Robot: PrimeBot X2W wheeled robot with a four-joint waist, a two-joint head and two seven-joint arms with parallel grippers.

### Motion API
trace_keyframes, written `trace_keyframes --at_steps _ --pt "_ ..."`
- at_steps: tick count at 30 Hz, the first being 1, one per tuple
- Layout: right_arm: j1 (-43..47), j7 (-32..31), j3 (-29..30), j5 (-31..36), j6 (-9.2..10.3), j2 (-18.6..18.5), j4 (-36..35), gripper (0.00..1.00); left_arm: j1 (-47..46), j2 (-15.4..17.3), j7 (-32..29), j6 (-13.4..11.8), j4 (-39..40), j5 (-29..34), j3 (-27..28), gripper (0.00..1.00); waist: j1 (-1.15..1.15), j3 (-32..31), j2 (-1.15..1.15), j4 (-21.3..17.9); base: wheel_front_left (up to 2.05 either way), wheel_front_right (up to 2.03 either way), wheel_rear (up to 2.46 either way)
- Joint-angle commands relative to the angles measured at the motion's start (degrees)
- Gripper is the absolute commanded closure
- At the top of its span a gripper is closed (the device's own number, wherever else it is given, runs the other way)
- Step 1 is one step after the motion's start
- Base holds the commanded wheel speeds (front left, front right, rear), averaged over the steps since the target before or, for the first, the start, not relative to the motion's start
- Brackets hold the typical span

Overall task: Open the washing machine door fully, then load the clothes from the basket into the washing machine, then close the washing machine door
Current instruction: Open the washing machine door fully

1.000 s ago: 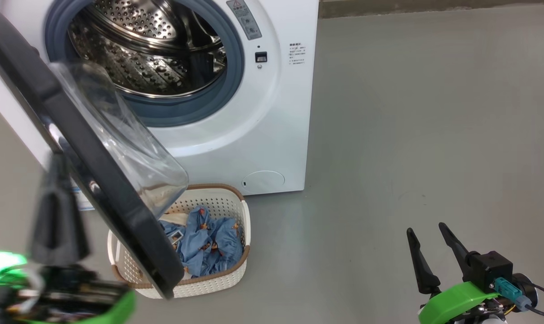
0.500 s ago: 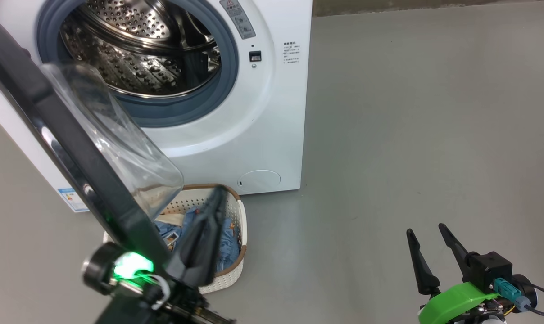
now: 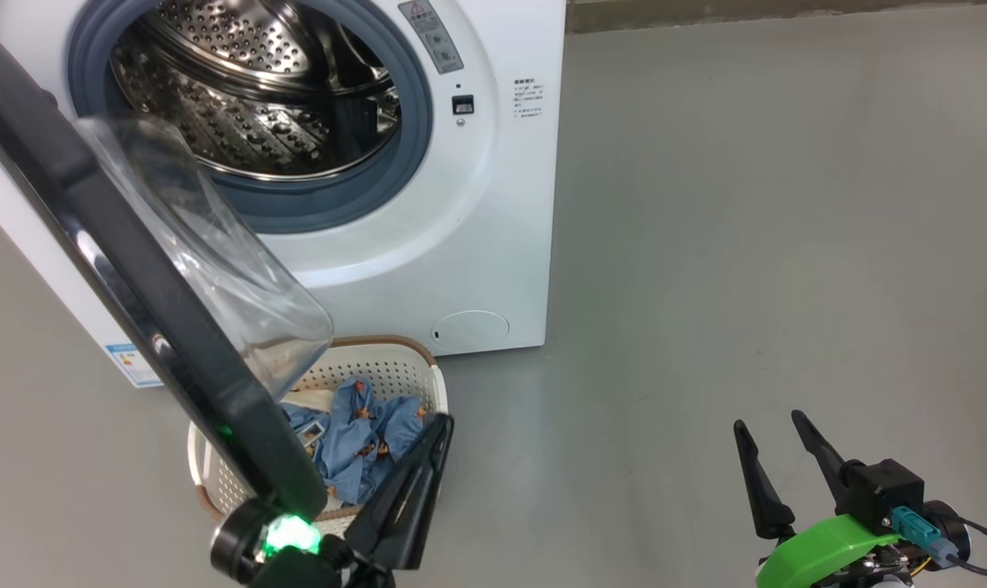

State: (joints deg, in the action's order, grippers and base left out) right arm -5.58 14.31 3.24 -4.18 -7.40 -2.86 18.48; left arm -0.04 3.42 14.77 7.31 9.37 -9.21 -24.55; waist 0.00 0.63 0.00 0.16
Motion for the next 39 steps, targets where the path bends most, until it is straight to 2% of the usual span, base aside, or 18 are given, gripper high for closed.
trace_keyframes --at_steps 1,14,28,39 --pt "-1.0 0.7 -1.6 -0.6 -0.09 0.0 -1.1 0.0 -0.8 0.0 0.2 0.2 0.2 -0.1 2.1 1.0 0.0 0.1 0.0 0.1 0.0 0.0 0.0" --pt "-1.9 0.7 -1.9 -1.0 -0.09 0.0 -1.1 0.0 -2.6 -0.3 0.2 0.2 -9.0 -1.3 8.1 1.0 0.0 1.7 0.0 -0.1 0.0 0.0 0.0" --pt "-3.1 0.7 -1.2 -1.0 -0.09 0.0 -1.8 0.0 -7.1 -0.5 0.2 0.2 -12.1 -2.2 11.9 1.0 0.0 5.5 0.0 0.2 0.0 0.0 0.0" --pt "-3.2 0.7 -1.5 -1.5 -0.09 0.0 -1.3 0.0 -5.9 -0.5 0.2 -0.1 -12.8 -2.7 13.1 1.0 0.0 5.1 0.0 3.2 0.0 0.0 0.0"
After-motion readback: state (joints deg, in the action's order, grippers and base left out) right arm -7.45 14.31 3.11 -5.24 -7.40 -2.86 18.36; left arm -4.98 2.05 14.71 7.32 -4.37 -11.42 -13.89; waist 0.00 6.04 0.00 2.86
